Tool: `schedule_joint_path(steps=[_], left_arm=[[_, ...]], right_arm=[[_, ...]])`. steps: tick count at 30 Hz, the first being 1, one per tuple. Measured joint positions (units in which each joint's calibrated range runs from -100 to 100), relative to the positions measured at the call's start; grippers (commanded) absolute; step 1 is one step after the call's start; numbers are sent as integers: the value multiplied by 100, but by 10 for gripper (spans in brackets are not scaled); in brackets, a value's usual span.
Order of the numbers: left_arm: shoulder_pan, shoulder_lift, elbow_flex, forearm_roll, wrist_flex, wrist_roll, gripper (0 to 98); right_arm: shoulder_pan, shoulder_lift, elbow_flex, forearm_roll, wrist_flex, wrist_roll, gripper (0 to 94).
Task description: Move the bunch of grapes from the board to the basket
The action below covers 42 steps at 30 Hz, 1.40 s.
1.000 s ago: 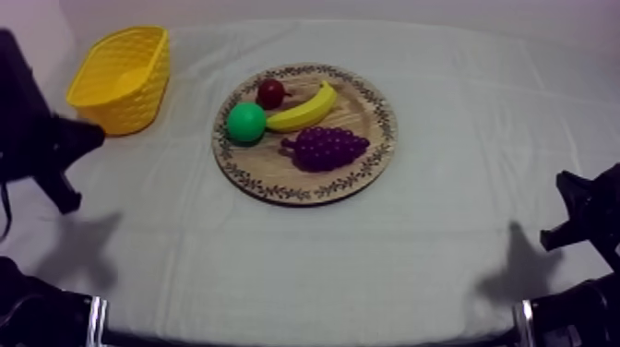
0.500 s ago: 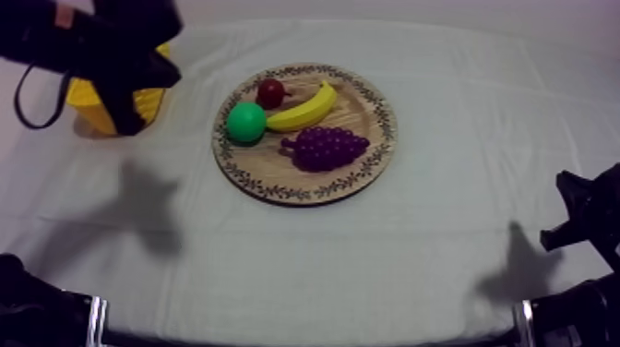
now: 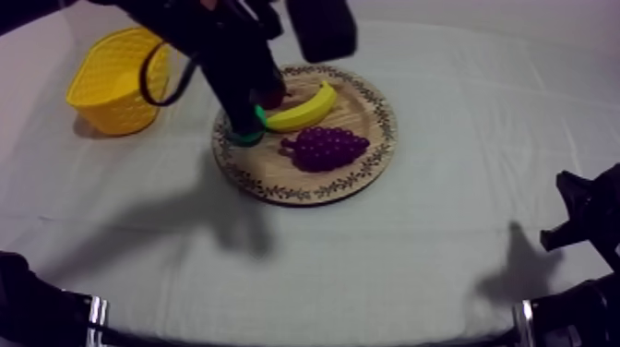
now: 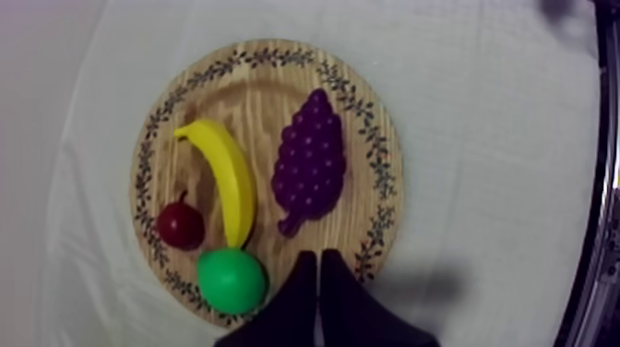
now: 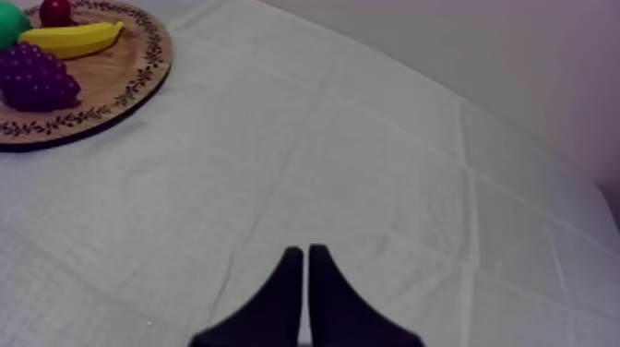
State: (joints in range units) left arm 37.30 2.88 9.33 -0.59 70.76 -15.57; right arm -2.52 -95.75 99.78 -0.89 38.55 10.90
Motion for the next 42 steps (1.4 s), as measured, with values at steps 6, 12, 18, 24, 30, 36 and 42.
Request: schedule_joint_path(steps=[6, 12, 18, 24, 30, 36, 42], left_arm=[[160, 574, -482, -56, 204, 92, 12], [184, 889, -707, -93, 355, 143, 220], [206, 1125, -961, -239, 657, 283, 421], [238, 1332, -1064, -339, 714, 447, 610], [214, 1653, -1232, -312, 730, 469, 673], [166, 2172, -1582, -272, 740, 466, 699], [171, 2858, -2066, -313, 832, 363, 718]], right_arm=[[0, 0, 0, 0, 0, 0, 3], [0, 0, 0, 0, 0, 0, 3], [0, 0, 0, 0, 0, 0, 3], [0, 0, 0, 0, 0, 0, 3], [0, 0, 0, 0, 0, 0, 3], [0, 0, 0, 0, 0, 0, 3], [0, 0, 0, 0, 0, 0, 3]])
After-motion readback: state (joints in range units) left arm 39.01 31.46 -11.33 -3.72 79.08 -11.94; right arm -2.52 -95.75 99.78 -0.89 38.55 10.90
